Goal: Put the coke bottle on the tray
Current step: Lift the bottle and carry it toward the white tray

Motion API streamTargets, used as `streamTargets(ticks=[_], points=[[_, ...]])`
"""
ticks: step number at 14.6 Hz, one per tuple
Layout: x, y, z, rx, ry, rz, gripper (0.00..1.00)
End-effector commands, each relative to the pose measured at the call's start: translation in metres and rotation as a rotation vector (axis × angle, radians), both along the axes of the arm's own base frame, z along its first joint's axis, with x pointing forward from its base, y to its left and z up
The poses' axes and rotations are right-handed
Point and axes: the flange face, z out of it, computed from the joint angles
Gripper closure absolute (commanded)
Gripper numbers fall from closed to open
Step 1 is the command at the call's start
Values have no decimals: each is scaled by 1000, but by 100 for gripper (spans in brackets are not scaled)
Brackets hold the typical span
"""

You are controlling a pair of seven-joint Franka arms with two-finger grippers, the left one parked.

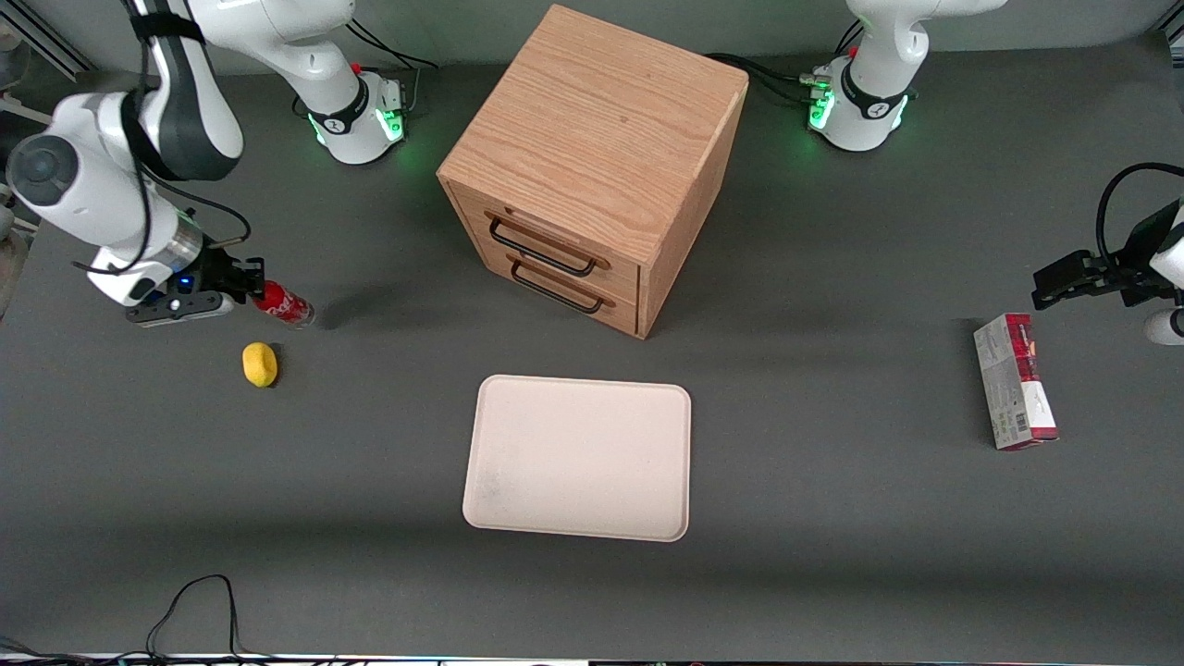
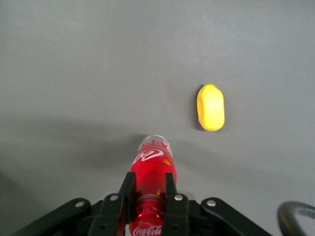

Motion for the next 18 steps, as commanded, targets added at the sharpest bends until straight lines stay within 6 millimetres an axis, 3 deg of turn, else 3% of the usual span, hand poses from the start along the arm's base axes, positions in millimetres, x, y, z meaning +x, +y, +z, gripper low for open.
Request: streamTargets(ticks=[1, 4, 6, 12, 15, 18], points=[[29, 11, 66, -26, 23, -8, 100], [65, 20, 122, -10, 63, -33, 100], [90, 29, 142, -16, 81, -38, 100], [113, 41, 154, -8, 69, -63, 100], [147, 70, 138, -12, 97, -111, 100], [187, 122, 127, -5, 63, -138, 100]])
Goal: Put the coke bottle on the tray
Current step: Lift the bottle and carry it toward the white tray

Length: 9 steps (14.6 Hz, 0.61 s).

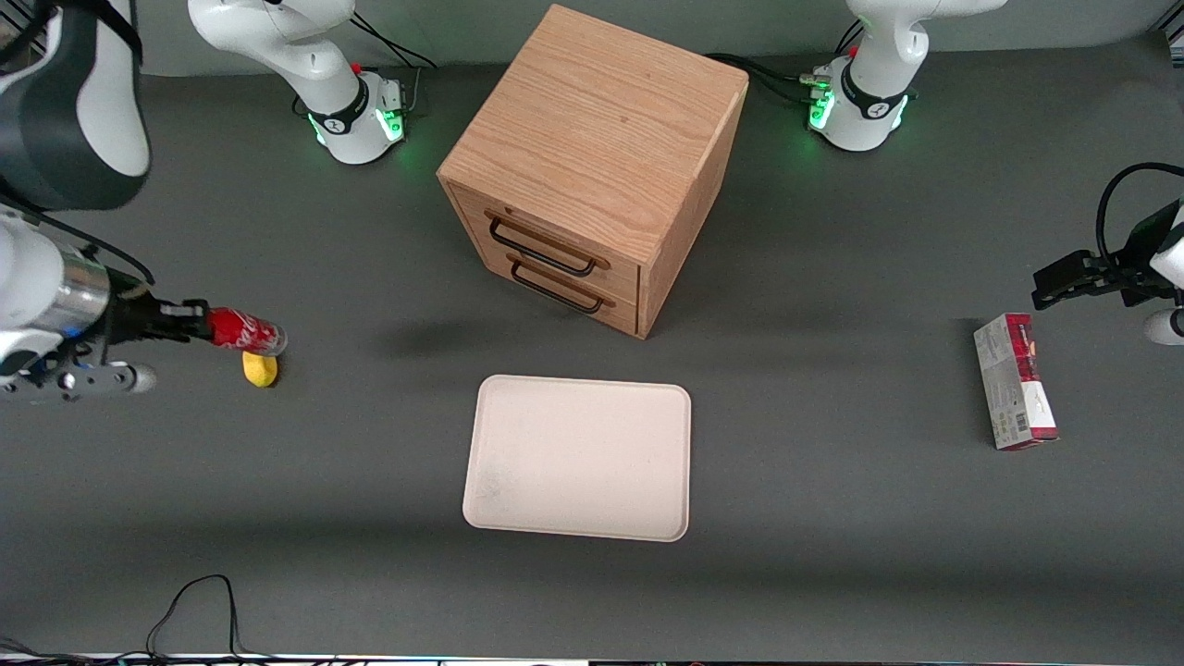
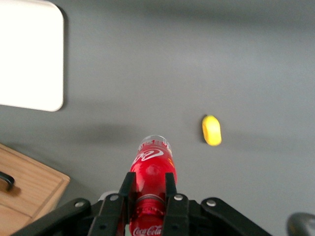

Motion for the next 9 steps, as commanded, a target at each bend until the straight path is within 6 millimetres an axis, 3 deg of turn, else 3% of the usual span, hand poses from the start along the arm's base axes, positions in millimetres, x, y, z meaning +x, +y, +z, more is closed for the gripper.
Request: streamTargets(ticks=[1, 3, 5, 9], points=[[49, 47, -14, 11, -35, -87, 100], [66, 73, -42, 11, -46, -132, 100], [79, 94, -56, 42, -111, -194, 100], [94, 158, -87, 114, -222, -334, 100]])
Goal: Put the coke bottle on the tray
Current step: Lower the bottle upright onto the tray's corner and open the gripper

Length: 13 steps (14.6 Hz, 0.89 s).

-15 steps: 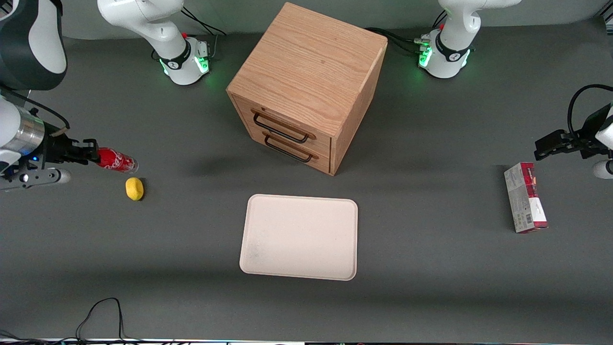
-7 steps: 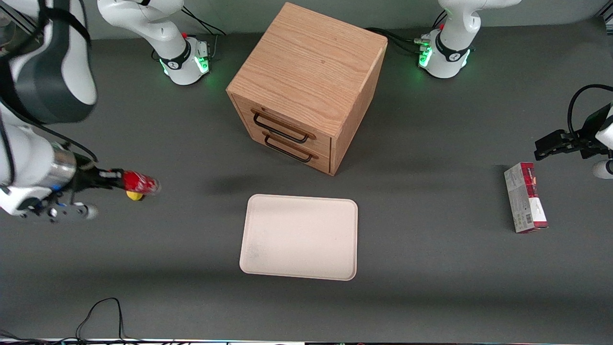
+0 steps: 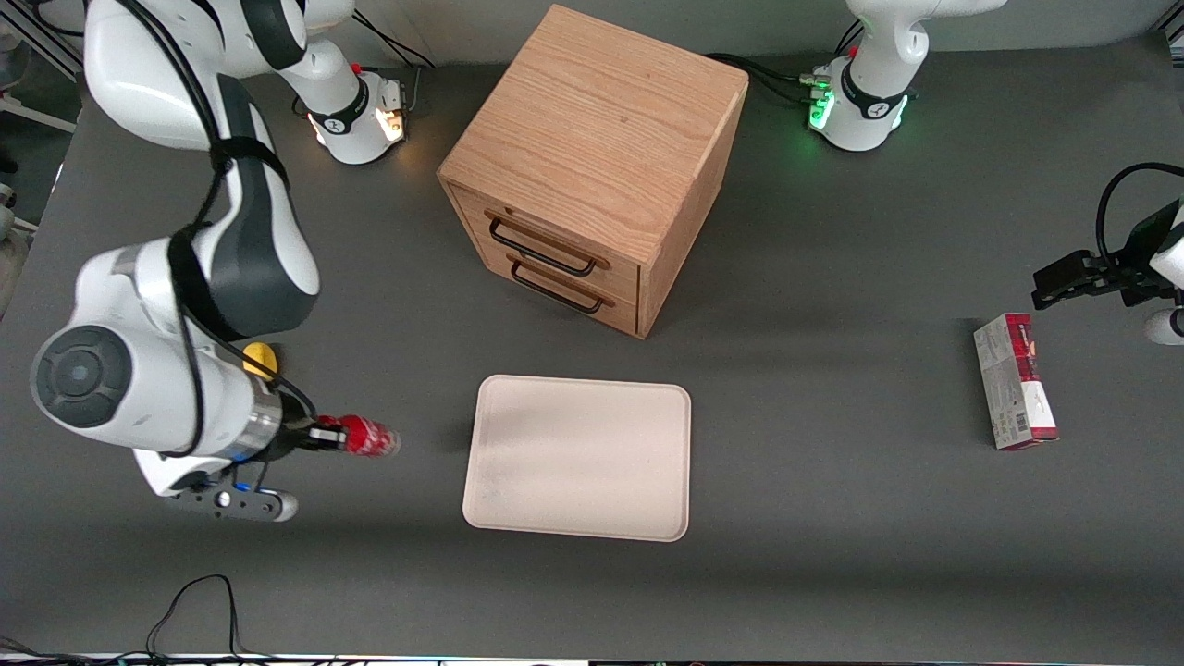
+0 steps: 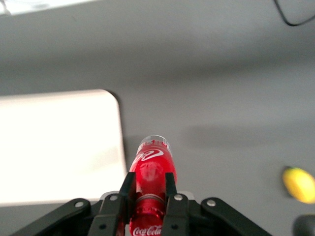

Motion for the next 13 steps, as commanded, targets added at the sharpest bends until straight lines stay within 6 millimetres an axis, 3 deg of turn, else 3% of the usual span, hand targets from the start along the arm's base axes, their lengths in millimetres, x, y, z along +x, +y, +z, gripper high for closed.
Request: streamTargets(ticks=[1, 6, 13], points=[[6, 49, -8, 49, -76, -68, 100], [8, 104, -62, 7, -137, -50, 100], [12, 122, -98, -19, -182, -15, 100]])
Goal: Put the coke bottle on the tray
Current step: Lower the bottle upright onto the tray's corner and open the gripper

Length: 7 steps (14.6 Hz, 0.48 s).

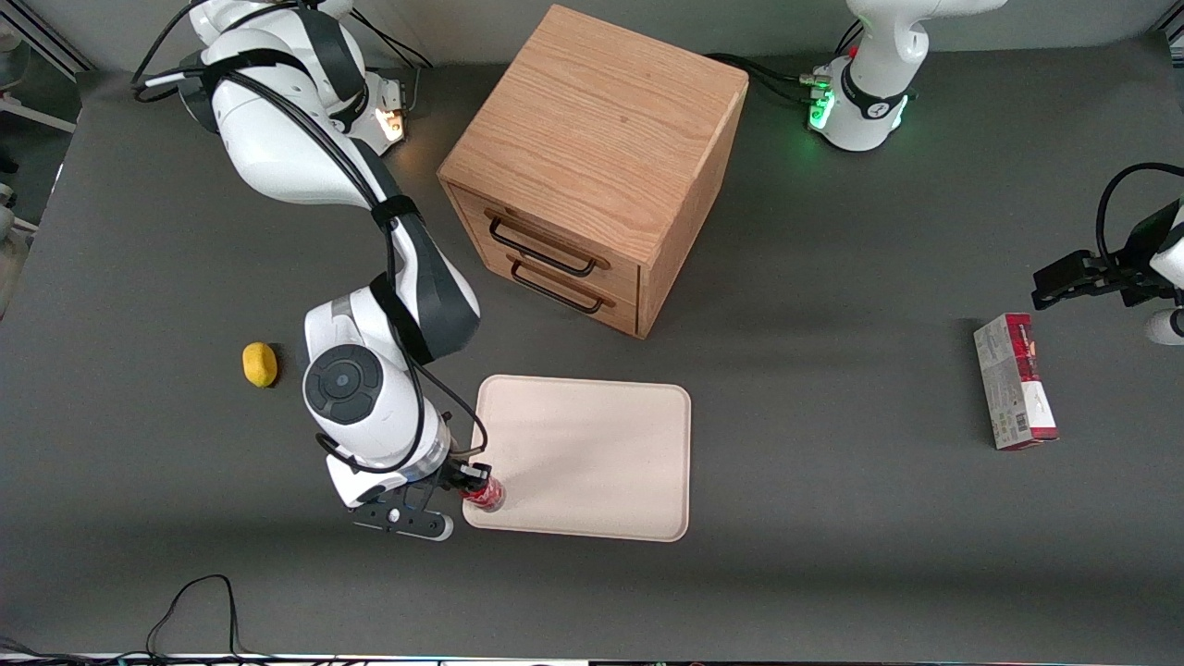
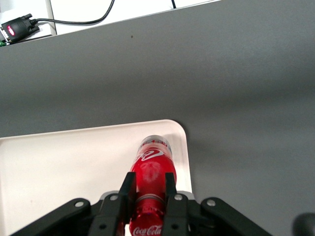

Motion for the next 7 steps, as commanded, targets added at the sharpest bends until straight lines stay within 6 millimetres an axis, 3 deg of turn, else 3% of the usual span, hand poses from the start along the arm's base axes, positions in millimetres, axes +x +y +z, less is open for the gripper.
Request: streamTargets(ticks=[1, 3, 7], points=[[5, 8, 3, 2, -54, -11, 100], [7, 8, -8, -20, -56, -4, 100], [5, 12, -12, -23, -54, 3, 100]])
